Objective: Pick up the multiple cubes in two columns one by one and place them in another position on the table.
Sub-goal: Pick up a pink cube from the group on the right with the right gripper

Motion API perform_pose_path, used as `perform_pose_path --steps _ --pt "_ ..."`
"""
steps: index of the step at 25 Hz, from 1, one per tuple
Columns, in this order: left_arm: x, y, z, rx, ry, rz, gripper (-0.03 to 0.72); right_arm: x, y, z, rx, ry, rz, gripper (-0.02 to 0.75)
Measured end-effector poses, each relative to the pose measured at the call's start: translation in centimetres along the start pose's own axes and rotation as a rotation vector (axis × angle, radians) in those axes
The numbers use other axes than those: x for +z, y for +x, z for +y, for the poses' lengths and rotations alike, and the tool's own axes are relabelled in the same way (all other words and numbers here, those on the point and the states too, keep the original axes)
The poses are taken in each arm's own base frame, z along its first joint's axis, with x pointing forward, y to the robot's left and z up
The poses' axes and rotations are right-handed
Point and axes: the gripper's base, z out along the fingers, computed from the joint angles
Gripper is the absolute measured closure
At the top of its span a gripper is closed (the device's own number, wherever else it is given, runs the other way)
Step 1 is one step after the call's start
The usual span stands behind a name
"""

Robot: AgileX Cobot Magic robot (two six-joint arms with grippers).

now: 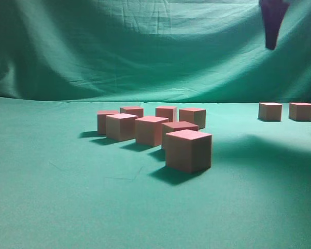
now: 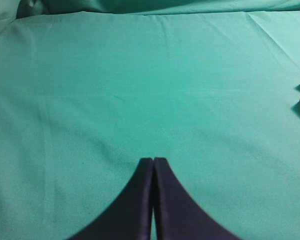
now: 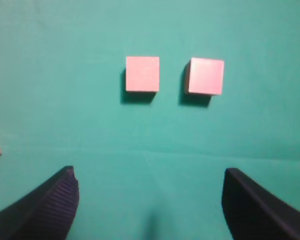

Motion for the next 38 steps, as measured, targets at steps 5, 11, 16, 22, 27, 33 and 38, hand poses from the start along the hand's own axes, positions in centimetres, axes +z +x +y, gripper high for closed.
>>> perform_pose_path --steps 5,11,16,22,27,33,38 --pt "0.0 0.0 0.0 0.0 0.0 0.0 0.688 3.4 -3.1 0.5 -0.025 -0.008 0.001 0.175" --pt "0.0 0.0 0.0 0.0 0.0 0.0 0.688 7.8 -4.6 0.9 -0.042 -0.005 0.045 0.175" --pt "0.0 0.0 0.0 0.0 0.0 0.0 0.688 10.2 -4.7 1.1 -0.058 -0.004 0.075 0.175" --pt "0.0 0.0 0.0 0.0 0.0 0.0 0.688 11.3 -5.0 1.2 -0.061 -0.005 0.047 0.175" --pt "0.0 0.0 0.0 0.0 0.0 0.0 0.688 12.2 -5.0 1.1 -0.061 -0.004 0.043 0.175" --pt "0.0 0.0 0.0 0.0 0.0 0.0 0.688 12.8 -4.9 1.0 -0.06 -0.003 0.054 0.241" --pt "0.0 0.0 0.0 0.0 0.0 0.0 0.688 12.8 -4.9 1.0 -0.06 -0.003 0.051 0.395"
